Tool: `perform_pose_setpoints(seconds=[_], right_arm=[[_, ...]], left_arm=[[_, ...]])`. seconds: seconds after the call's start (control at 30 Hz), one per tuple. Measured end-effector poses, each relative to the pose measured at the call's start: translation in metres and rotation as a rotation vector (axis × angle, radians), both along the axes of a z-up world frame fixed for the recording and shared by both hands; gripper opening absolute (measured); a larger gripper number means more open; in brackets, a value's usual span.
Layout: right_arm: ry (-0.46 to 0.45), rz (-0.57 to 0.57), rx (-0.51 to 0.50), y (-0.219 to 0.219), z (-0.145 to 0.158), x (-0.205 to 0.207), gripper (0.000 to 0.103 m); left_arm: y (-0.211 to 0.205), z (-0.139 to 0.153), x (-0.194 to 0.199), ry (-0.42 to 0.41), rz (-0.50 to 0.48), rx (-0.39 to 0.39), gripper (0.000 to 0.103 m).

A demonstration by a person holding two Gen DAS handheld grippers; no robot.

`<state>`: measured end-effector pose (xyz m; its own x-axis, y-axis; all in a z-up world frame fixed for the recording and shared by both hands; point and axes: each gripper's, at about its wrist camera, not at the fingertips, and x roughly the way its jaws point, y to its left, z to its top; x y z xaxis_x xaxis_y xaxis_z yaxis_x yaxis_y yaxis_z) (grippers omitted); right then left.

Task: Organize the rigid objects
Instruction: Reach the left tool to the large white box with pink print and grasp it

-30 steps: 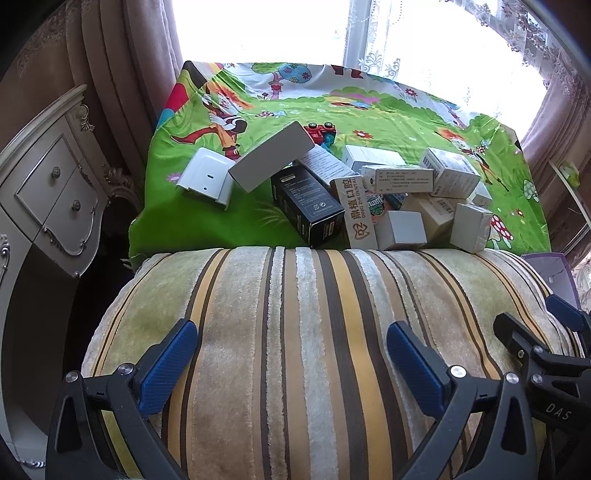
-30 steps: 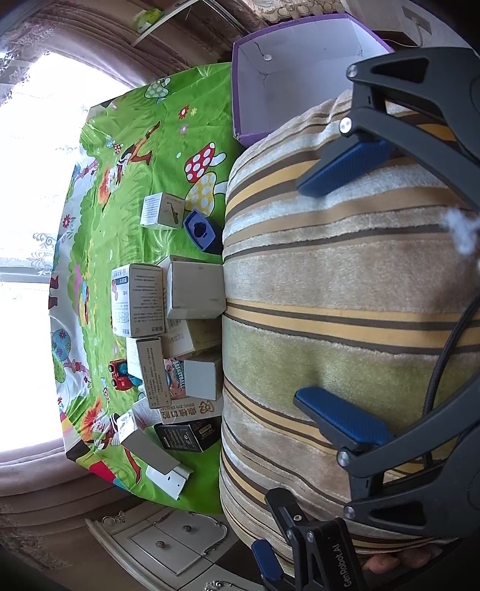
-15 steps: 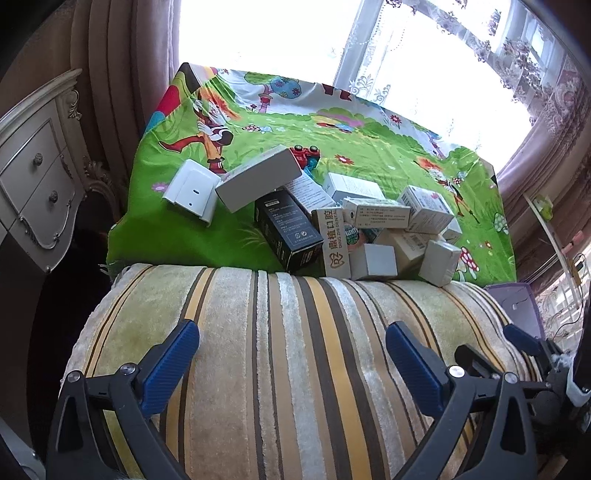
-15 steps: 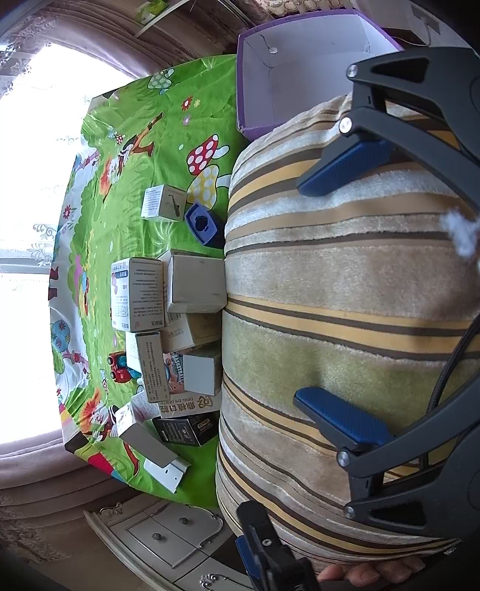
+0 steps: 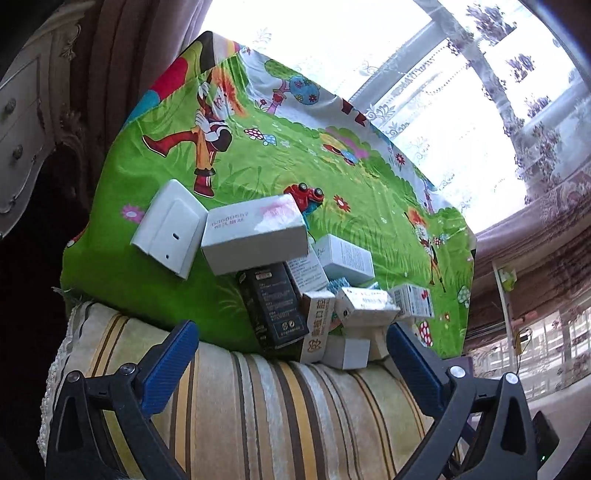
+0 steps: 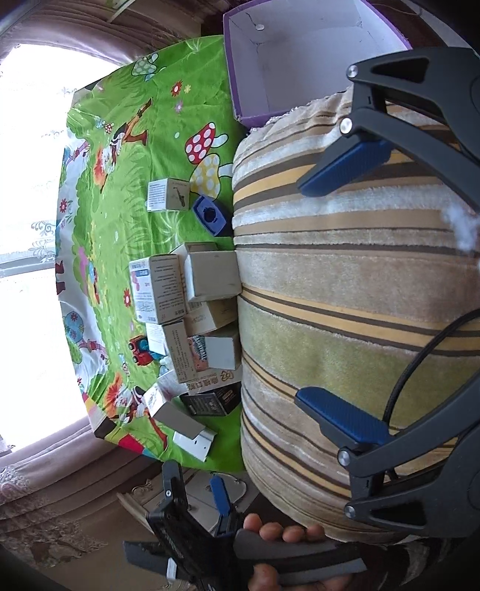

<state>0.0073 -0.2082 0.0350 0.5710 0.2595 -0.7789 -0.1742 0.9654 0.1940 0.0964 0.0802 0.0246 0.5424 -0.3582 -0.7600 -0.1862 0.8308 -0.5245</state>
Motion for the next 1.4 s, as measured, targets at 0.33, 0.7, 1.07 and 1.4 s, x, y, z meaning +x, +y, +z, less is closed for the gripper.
perform_pose_setpoints(seconds=[0.33, 0.7, 1.07, 1.4], right_arm=[[-0.032, 0.046, -0.036, -0.012, 0.022, 0.042, 0.103], [-0.013, 0.100, -0.036, 0.003, 0.018, 0.095, 0.103], [0.029, 0.157, -0.079, 0.033, -0.001, 0.134, 0.103], [0.063, 0.139, -0.097, 0.048, -0.016, 0.162, 0.103]], left_arm=[[0.029, -0.034, 0.058, 0.121, 0.046, -0.148, 0.103], [0.027, -0.046, 0.074, 0.169, 0.022, -0.178, 0.103], [0.024, -0.049, 0.087, 0.194, 0.026, -0.128, 0.103], [0.023, -0.053, 0.089, 0.204, 0.028, -0.115, 0.103]])
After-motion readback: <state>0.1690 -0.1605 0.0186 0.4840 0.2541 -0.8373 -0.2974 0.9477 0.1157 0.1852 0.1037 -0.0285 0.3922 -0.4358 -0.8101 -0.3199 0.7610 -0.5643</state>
